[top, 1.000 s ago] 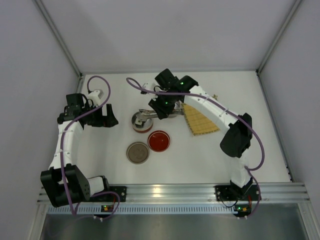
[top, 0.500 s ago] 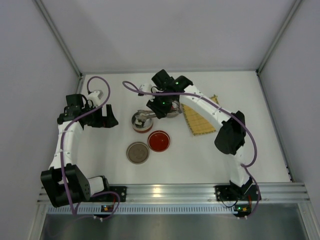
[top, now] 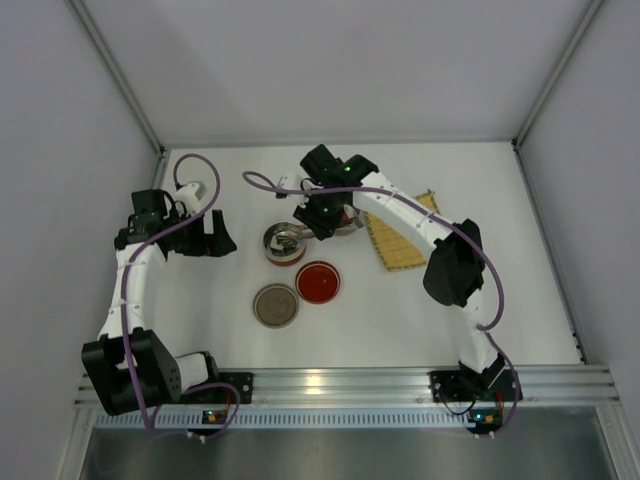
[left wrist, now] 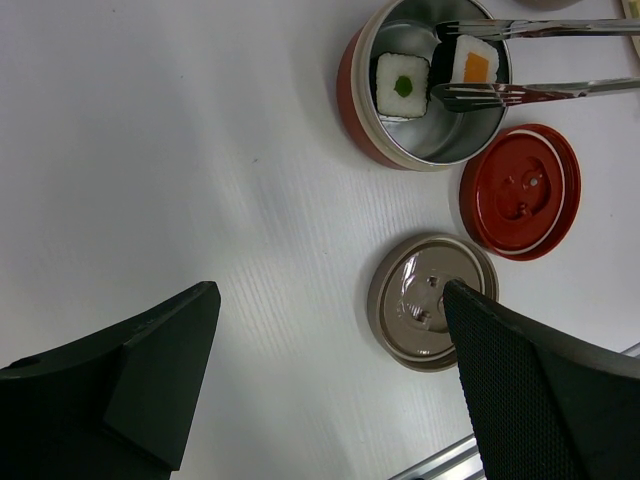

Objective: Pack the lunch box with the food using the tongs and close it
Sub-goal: Place the fake food in the packing box.

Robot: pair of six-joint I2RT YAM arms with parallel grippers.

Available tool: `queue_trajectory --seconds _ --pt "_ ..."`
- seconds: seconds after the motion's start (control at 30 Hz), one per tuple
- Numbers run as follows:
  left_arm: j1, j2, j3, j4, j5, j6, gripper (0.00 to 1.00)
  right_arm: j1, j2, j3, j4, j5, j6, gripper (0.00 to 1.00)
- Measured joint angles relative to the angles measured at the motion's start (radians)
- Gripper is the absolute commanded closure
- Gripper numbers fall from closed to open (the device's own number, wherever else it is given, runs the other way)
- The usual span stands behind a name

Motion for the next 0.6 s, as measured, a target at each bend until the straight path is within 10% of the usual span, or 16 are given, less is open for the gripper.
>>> queue_trajectory --seconds 0.6 --pt "0.005 -0.005 -0.002 0.0 0.001 0.0 0.02 0.0 0.021 0.034 -0.033 0.031 -0.038 0.55"
